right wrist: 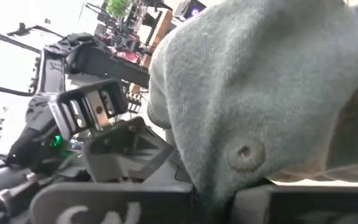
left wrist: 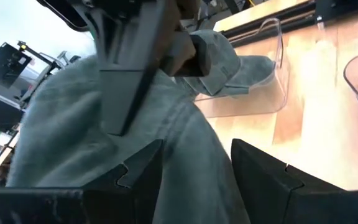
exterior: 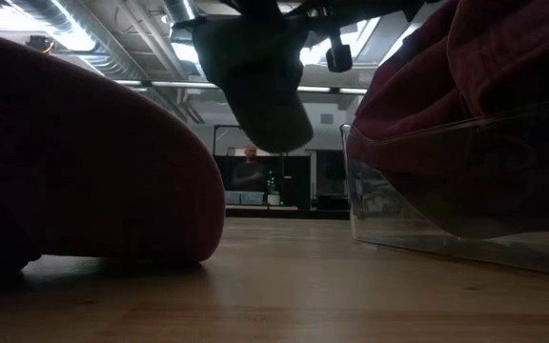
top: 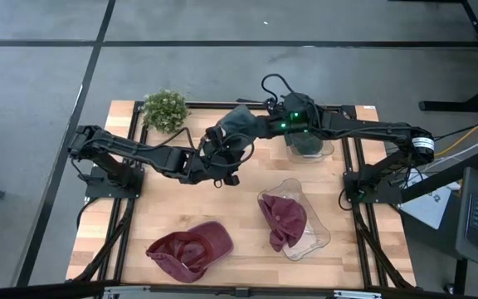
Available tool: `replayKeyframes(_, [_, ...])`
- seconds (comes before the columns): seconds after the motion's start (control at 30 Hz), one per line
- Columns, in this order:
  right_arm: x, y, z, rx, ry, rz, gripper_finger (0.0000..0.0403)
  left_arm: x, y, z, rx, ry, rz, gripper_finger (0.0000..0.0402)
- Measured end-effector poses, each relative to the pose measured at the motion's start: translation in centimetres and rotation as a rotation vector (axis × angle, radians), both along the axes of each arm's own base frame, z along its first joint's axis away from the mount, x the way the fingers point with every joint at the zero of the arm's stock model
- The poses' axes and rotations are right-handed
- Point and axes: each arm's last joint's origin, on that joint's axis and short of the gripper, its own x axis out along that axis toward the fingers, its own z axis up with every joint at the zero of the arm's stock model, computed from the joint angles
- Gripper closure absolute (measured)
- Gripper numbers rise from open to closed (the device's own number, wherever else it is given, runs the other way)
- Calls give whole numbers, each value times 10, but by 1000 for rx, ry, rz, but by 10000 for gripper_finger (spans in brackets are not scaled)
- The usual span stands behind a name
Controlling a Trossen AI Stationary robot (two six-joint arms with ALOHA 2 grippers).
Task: Pick & Place hat
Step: Put the black cap into the top transparent bin
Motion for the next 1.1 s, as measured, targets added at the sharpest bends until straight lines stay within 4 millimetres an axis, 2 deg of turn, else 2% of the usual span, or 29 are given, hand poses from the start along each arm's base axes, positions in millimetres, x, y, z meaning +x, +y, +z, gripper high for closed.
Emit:
replayKeyframes(0.43, [1, -2, 6, 18, -60, 18, 396, -5, -1, -4, 82, 87, 41, 224])
replayKeyframes(0.57, [0, -1, 6, 21, -60, 29, 396, -5, -1, -4, 111, 99, 56, 264])
replayKeyframes(0.8, [0, -1, 5, 17, -55, 49, 394, -7, -6, -3, 107, 93, 44, 388])
replayKeyframes(0.97, [0, -1, 1, -58, -17, 66, 387, -12, -17, 2, 50, 35, 21, 398])
replayKeyframes(1.1, [0, 0, 2, -135, -25, 90, 383, -19, -21, 10, -80, -49, -10, 398])
